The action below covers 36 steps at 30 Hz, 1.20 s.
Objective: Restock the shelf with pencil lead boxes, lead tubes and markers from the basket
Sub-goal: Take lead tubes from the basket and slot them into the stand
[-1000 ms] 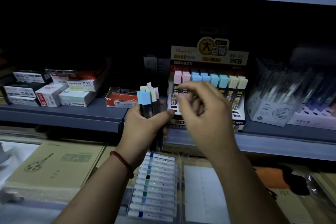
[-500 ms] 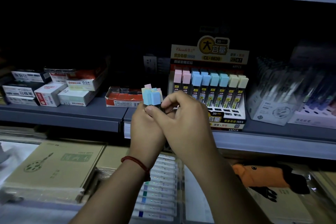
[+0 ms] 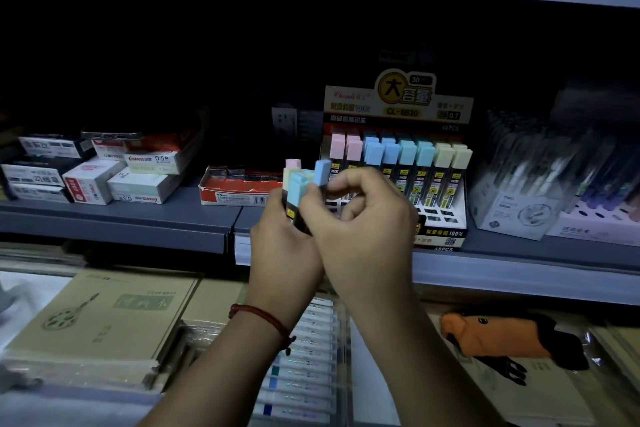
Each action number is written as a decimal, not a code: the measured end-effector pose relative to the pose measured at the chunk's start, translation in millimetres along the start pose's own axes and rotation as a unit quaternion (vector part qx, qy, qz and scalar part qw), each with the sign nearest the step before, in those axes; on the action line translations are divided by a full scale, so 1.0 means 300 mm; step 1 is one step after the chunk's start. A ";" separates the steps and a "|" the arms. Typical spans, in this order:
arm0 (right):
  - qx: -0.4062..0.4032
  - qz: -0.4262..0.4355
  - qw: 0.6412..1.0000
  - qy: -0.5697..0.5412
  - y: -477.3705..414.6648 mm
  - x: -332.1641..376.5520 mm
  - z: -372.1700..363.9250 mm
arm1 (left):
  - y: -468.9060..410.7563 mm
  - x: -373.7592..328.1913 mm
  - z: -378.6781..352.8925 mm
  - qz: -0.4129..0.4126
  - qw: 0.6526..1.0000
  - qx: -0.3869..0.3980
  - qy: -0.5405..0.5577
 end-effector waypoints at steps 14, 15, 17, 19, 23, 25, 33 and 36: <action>-0.061 -0.075 0.957 -0.273 -0.014 -0.087 0.059 | 0.002 0.009 -0.006 -0.009 0.999 0.008 -0.032; -0.068 -0.081 0.951 -0.290 -0.014 -0.095 0.062 | 0.002 0.006 -0.006 -0.014 0.999 0.007 -0.037; -0.085 -0.089 0.940 -0.317 -0.019 -0.111 0.078 | 0.004 -0.001 -0.006 -0.023 0.999 0.007 -0.047; -0.112 -0.086 0.930 -0.338 -0.029 -0.125 0.116 | 0.004 -0.004 -0.005 -0.030 0.998 0.015 -0.051; -0.160 -0.050 0.937 -0.307 -0.057 -0.148 0.236 | 0.002 0.006 0.001 -0.038 0.998 0.029 -0.045; -0.157 -0.031 0.952 -0.260 -0.063 -0.154 0.278 | 0.004 0.006 -0.007 -0.042 0.998 0.042 -0.036; -0.063 0.016 0.990 -0.124 -0.090 -0.175 0.269 | 0.018 0.006 -0.069 -0.038 0.995 0.093 0.017; -0.025 0.032 0.995 -0.094 -0.099 -0.165 0.264 | 0.018 0.004 -0.073 -0.045 0.995 0.089 0.022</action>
Point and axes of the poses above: each hand's wrist, its own y-axis away from the middle knuckle, its own z-axis out of the back of the hand, x = y × z, the point moved 8 cm from there along -y, towards the middle knuckle, and after that the axes turned 15 degrees about x, right-handed, at the moved point
